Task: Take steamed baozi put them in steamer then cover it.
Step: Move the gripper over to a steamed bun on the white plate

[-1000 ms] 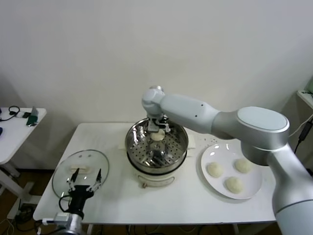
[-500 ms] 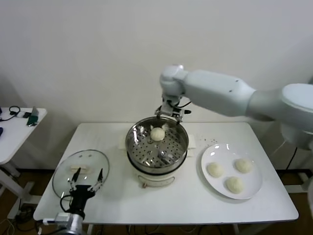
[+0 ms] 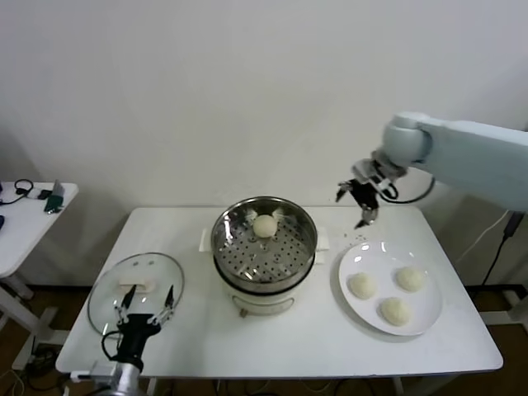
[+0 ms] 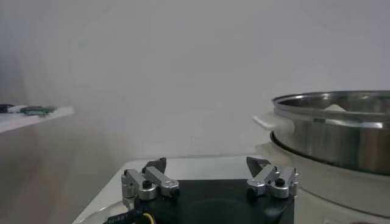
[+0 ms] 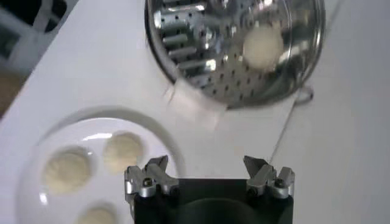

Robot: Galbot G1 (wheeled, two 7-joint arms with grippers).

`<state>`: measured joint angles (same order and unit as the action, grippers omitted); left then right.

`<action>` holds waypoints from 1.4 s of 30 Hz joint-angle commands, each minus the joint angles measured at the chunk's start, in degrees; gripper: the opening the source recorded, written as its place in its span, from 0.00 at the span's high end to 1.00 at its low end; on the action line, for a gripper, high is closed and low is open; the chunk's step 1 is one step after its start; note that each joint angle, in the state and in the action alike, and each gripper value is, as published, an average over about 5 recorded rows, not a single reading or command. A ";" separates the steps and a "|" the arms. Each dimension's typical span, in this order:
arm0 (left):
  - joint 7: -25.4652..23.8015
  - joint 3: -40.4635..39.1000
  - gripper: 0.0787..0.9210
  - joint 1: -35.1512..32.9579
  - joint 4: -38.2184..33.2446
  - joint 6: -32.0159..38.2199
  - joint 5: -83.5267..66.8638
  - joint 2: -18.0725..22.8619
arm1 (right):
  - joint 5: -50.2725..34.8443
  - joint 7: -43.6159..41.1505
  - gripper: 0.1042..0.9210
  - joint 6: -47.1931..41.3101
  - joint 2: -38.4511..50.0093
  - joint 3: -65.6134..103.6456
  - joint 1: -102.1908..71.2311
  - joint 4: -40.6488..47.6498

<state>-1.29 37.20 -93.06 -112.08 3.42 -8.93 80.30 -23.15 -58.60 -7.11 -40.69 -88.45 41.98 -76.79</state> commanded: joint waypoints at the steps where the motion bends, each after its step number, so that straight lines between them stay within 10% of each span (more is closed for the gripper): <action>1: -0.05 -0.10 0.12 0.14 -0.90 -0.18 0.78 0.39 | -1.29 1.53 0.12 -7.42 10.63 3.66 -9.91 -1.49; 42: 0.18 2.72 0.12 -0.91 2.04 0.23 0.53 -0.57 | 8.04 1.71 0.12 -5.96 -5.29 22.65 -35.48 15.64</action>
<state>-1.12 39.87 -93.97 -110.19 3.68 -8.40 79.67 -15.36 -56.94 -12.90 -44.78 -66.69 7.72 -62.27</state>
